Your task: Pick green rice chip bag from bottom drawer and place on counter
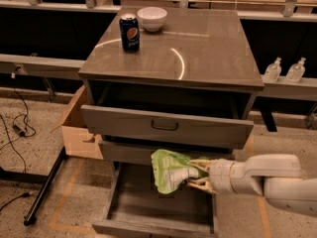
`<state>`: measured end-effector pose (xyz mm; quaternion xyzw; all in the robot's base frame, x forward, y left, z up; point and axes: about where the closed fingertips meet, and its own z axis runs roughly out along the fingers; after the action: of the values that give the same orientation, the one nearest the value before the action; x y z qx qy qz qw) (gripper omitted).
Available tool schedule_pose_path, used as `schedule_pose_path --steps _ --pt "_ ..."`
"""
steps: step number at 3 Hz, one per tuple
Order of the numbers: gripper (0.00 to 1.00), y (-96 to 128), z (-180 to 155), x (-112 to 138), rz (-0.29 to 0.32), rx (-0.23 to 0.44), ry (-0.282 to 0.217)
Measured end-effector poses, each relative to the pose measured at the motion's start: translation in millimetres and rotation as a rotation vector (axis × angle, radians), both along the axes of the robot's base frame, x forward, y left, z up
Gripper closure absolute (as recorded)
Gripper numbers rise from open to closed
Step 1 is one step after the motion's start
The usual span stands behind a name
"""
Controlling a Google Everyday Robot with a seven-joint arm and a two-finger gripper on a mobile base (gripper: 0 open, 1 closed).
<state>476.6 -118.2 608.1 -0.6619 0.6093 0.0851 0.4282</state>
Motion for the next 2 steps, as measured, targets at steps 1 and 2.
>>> schedule_pose_path --steps 1,2 --pt "1.00 3 63 31 0.017 -0.077 -0.090" --pt "1.00 22 74 31 0.066 -0.093 -0.082"
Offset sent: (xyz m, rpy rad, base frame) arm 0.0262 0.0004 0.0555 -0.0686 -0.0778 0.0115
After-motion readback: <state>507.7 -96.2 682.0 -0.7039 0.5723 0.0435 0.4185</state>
